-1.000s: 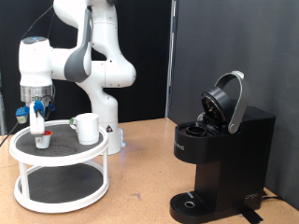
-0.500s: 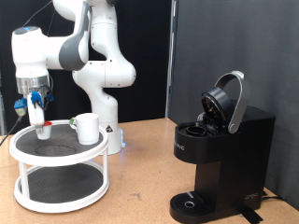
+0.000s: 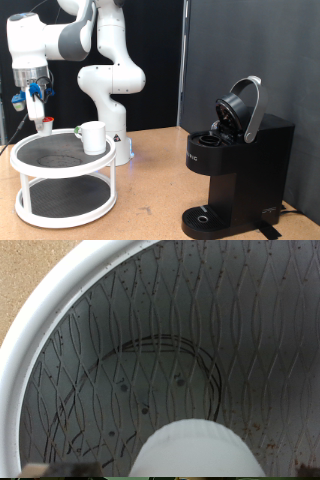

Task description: Make a cup of coffee with the keurig machine

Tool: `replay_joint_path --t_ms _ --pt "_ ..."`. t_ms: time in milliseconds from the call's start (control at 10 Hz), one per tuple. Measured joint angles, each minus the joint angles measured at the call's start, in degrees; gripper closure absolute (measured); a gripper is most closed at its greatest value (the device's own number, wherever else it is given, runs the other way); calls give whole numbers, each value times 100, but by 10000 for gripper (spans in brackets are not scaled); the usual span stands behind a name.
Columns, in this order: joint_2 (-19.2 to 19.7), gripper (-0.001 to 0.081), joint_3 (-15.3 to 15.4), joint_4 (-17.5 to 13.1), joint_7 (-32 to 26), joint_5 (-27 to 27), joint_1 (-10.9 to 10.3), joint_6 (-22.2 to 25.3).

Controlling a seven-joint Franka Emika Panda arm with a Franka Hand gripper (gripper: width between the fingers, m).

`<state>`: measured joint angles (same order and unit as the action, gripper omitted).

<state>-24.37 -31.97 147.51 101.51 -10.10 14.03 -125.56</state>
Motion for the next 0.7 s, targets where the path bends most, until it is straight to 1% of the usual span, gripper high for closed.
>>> replay_joint_path --t_ms 100,200,300,400,500,600,700 --pt "-4 471 0 -34 -1 170 -39 120" --pt "-12 471 3 -152 -27 426 -142 412" --pt "-28 471 5 -320 -114 784 -291 741" --pt "-32 471 4 -516 -244 1141 -457 1189" --pt "-32 471 21 -682 -300 1405 -609 1537" --pt "-38 471 87 -774 -275 1608 -724 1676" --pt "-51 471 218 -817 -136 1728 -784 1693"
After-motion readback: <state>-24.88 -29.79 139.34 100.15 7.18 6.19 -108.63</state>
